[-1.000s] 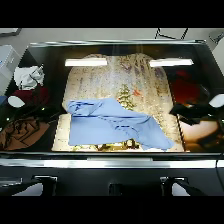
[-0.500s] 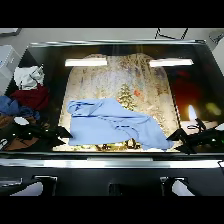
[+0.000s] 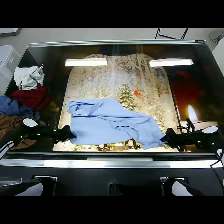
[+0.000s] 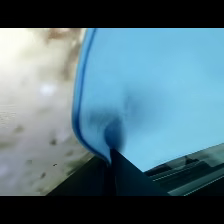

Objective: Fold the clothes and pants, and hang the long-sleeved shirts on hangers.

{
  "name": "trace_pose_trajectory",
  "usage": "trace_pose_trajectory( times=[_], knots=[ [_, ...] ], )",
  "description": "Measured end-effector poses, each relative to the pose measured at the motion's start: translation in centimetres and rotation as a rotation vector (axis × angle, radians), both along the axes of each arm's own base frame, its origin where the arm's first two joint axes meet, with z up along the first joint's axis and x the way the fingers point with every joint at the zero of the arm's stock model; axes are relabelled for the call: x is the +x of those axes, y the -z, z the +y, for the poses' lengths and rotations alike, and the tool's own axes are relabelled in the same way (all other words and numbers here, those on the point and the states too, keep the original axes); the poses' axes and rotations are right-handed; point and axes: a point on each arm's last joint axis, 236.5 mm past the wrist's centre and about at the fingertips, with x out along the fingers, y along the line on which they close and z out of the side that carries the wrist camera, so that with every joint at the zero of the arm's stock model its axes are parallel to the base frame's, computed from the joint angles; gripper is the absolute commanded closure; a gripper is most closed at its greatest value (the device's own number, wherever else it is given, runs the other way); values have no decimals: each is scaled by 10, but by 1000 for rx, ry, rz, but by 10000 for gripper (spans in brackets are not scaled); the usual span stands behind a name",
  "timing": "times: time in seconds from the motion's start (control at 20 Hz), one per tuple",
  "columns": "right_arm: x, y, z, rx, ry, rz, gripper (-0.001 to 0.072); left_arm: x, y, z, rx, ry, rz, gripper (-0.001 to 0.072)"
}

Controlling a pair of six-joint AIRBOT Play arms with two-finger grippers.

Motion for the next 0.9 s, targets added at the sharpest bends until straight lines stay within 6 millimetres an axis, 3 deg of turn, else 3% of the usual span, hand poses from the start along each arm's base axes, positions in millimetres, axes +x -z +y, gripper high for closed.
trace_pose_trajectory(
  times=[0.1,0.15,0.25,0.3,0.35,0.45,0.55,0.6,0.65,0.75,0.9],
  knots=[
    [19,-16,6,7,-27,-70,660,17,-24,-1,4,19,-105,680],
    [36,-33,5,-1,-42,-134,660,32,-45,1,14,27,-193,679],
    [77,-87,-4,-47,-69,-308,659,71,-113,5,43,23,-428,680],
    [102,-127,-13,-100,-77,-431,659,95,-170,11,69,5,-603,680],
    [127,-180,-23,-168,-72,-582,659,112,-229,16,93,-19,-769,680],
    [155,-298,-36,-308,-42,-884,659,119,-373,30,141,-102,-1140,679],
    [146,-422,-38,-443,2,-1176,659,86,-499,39,170,-176,-1453,680],
    [129,-471,-34,-489,24,-1288,659,59,-551,43,178,-216,-1588,680],
    [111,-505,-29,-520,44,-1364,659,34,-584,43,182,-236,-1681,680],
    [74,-550,-18,-561,78,-1468,659,-6,-625,42,187,-258,-1802,680],
    [30,-586,-7,-606,118,-1557,659,-39,-656,43,188,-291,-1903,680]
  ],
)
